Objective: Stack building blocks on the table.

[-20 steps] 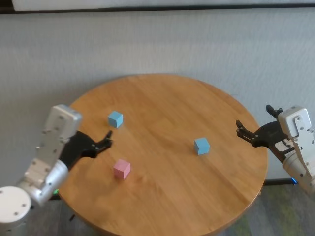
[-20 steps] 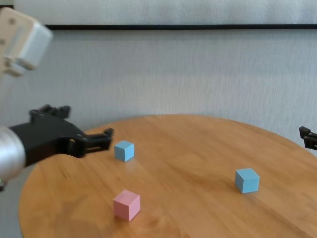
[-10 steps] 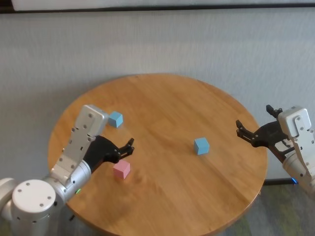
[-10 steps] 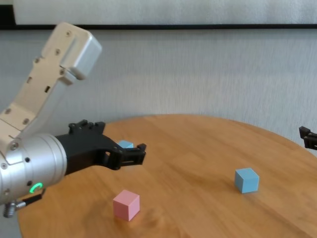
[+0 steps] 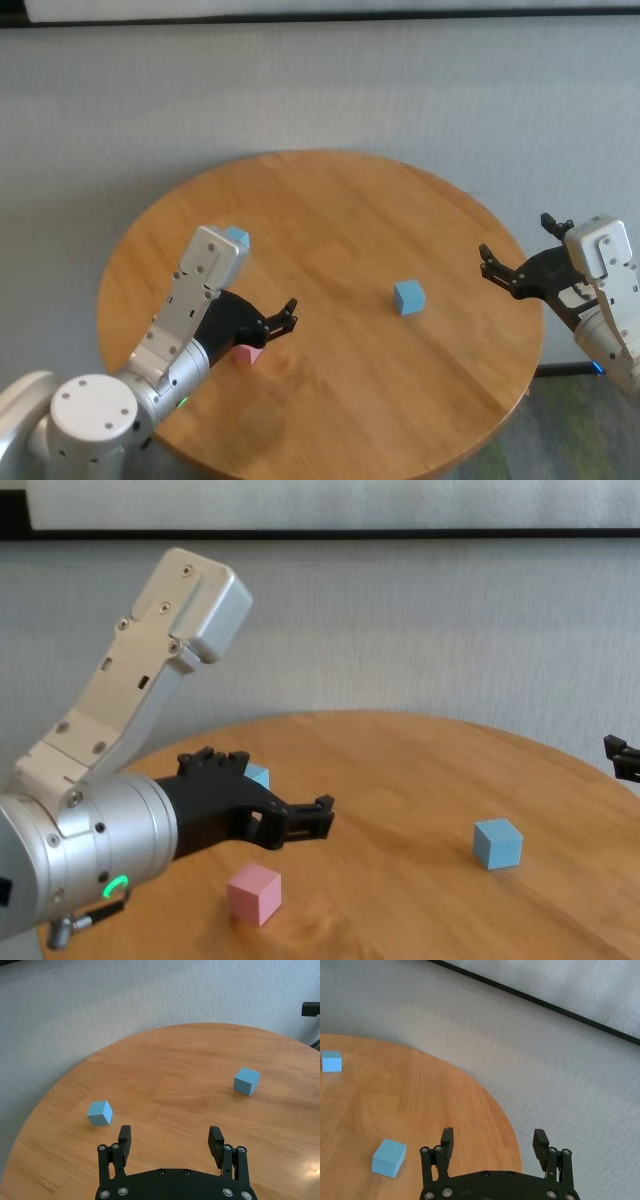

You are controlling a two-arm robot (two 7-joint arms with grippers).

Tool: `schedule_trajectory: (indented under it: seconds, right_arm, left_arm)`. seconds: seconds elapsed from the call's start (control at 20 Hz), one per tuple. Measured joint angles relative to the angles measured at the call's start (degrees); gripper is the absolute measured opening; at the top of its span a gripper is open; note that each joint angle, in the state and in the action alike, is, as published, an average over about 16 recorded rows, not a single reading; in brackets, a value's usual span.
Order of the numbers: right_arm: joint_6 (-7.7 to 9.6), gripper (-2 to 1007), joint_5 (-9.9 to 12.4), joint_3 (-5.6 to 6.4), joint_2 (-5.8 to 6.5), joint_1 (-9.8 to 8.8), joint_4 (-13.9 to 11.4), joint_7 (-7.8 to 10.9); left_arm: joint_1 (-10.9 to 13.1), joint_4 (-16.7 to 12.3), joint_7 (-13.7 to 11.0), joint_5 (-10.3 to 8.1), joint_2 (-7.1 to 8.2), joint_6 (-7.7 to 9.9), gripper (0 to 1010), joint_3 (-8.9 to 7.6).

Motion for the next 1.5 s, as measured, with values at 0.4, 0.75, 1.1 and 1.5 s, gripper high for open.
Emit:
schedule_trajectory:
  seconds: [0.4,0.75,1.1,1.5]
  right_arm:
    - [0.0,1000,0.0,0.0,0.0,0.0,0.0,0.0]
    - [0.0,1001,0.0,0.0,0.0,0.0,0.0,0.0]
    - [0.0,1001,0.0,0.0,0.0,0.0,0.0,0.0]
    - [0.0,1001,0.0,0.0,0.0,0.0,0.0,0.0]
  left_arm:
    - [1.5,-1.1,0.6,0.61,-1.84,2.47,1000,-0.05]
    - [2.5,-0.3,0.9,0.96,-3.26,3.94,1000,-0.51]
    - [3.2,1.5,0.7,1.23,-4.53,4.35,1000,-1.18]
    - [3.8,3.3,1.0,1.84,-5.93,4.11,1000,-2.09]
